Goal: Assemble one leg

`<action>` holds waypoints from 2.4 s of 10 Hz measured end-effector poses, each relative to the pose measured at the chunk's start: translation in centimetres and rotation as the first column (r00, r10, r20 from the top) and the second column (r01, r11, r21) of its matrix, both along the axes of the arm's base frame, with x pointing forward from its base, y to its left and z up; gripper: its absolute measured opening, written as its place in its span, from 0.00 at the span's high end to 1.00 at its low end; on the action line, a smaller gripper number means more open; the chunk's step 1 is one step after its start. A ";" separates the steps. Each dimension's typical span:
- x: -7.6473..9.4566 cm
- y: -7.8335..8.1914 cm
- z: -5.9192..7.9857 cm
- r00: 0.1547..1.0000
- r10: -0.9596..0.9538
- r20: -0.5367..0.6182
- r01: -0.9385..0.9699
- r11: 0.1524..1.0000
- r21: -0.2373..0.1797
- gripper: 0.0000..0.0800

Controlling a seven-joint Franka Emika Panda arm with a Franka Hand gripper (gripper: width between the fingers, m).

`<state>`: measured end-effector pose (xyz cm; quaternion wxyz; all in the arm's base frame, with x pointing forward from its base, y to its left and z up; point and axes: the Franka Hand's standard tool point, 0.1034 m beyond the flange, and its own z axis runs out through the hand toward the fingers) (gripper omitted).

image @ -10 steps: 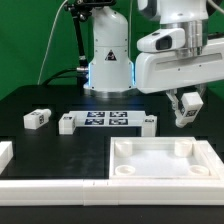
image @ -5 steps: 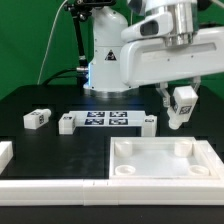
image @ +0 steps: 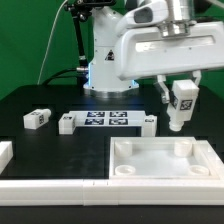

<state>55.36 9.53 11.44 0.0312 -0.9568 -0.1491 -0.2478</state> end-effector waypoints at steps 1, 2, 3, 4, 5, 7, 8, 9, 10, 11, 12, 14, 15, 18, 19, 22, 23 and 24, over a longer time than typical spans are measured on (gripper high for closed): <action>-0.5 -0.2 -0.7 1.000 -0.005 0.011 0.005 1.000 0.001 0.64; -0.7 -0.1 -0.8 1.000 -0.005 0.017 0.005 1.000 0.003 0.64; 0.1 0.5 -0.5 1.000 0.002 0.009 -0.002 1.000 0.006 0.64; 1.4 0.9 -0.2 1.000 0.003 0.013 -0.003 1.000 0.013 0.64; 2.7 1.2 -0.2 1.000 0.002 0.014 -0.002 1.000 0.020 0.64; 5.3 1.5 -0.5 1.000 -0.005 0.028 0.004 0.999 0.034 0.64; 6.2 1.6 -1.2 0.999 -0.011 0.034 0.009 0.999 0.042 0.64; 6.4 1.7 -1.9 0.999 -0.014 0.034 0.012 0.999 0.046 0.64; 6.5 1.6 -2.0 0.999 -0.017 0.050 0.014 0.999 0.046 0.64; 6.5 1.4 -2.1 0.997 -0.023 0.075 0.020 0.999 0.049 0.64; 6.5 1.4 -2.2 0.997 -0.021 0.067 0.018 0.999 0.048 0.64; 6.0 1.5 -2.4 0.997 -0.027 0.069 0.024 0.998 0.050 0.64; 5.7 1.9 -2.7 0.998 -0.020 0.060 0.018 0.999 0.050 0.64; 6.5 2.1 -3.2 0.998 -0.023 0.063 0.019 0.998 0.055 0.64; 6.7 2.1 -3.4 0.997 -0.024 0.068 0.021 0.998 0.057 0.64; 6.8 2.2 -4.4 0.996 -0.031 0.087 0.026 0.998 0.063 0.64; 6.6 2.2 -4.9 0.996 -0.032 0.078 0.027 0.998 0.063 0.64; 6.5 2.2 -5.2 0.996 -0.034 0.082 0.029 0.998 0.064 0.64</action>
Offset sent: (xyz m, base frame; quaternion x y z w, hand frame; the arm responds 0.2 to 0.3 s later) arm 0.0442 0.0185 0.0052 0.0097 -0.0038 0.0322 0.9994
